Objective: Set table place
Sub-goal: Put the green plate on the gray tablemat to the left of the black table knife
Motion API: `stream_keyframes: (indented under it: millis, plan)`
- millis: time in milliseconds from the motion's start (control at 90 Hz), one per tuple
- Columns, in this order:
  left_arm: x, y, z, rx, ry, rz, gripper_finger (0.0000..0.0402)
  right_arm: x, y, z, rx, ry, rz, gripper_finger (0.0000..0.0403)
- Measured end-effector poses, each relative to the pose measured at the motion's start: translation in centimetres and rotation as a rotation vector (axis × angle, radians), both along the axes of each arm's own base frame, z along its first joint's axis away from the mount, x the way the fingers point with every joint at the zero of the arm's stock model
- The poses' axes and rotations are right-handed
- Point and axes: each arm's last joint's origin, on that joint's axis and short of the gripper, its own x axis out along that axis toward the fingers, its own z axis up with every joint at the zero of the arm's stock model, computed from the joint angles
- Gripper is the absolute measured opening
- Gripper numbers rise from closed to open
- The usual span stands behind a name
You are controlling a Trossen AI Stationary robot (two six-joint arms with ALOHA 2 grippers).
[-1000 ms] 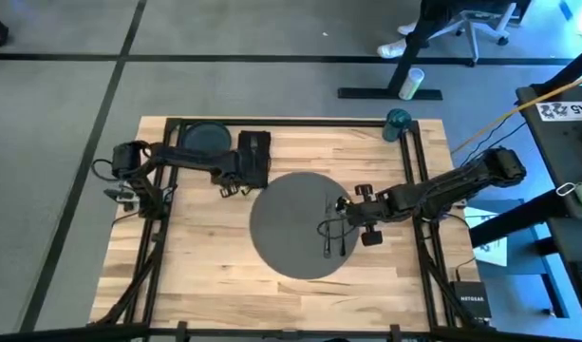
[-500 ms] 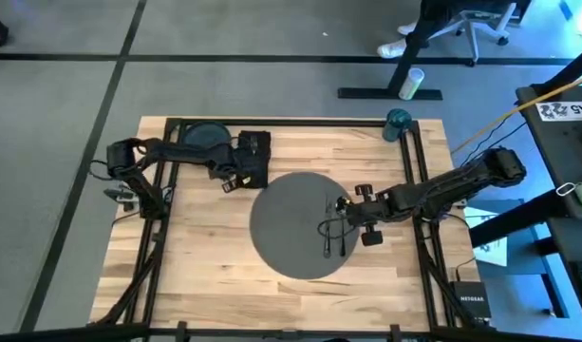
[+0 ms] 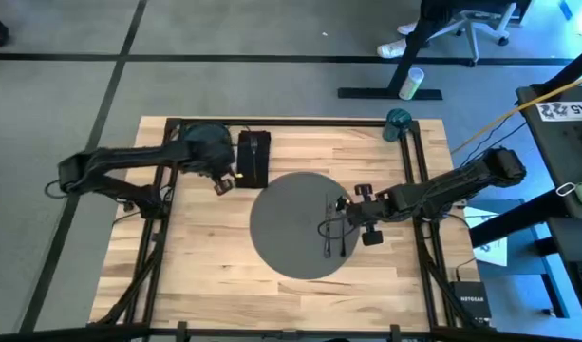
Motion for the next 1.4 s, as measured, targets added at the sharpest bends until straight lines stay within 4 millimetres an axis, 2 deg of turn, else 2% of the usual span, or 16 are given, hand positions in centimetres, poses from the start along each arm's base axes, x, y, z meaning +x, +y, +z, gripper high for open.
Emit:
stream_keyframes:
  millis: [267, 544, 678, 1056, 1400]
  plan:
    - [-0.8, -0.2, -0.9, -0.021, 0.053, 0.001, 0.0006, 0.0, 0.0, 0.0, -0.011, -0.003, -0.002, 0.0]
    - [-0.9, -0.1, -0.8, 0.027, 0.069, 0.04, 0.0064, 0.0, -0.1, 0.0, -0.018, -0.004, -0.003, 0.0]
    - [-1.2, 0.5, -0.8, 0.101, 0.102, 0.097, 0.0093, 0.0, -0.1, 0.0, -0.018, -0.004, -0.003, 0.0]
    - [-1.4, 2.2, -1.9, 0.045, 0.155, 0.114, 0.0161, 0.0, -0.1, 0.0, -0.018, -0.004, -0.002, 0.0]
    - [-1.4, 4.1, -4.0, 0.013, 0.291, 0.058, 0.0176, 0.0, -0.1, 0.0, -0.018, -0.004, -0.002, 0.0]
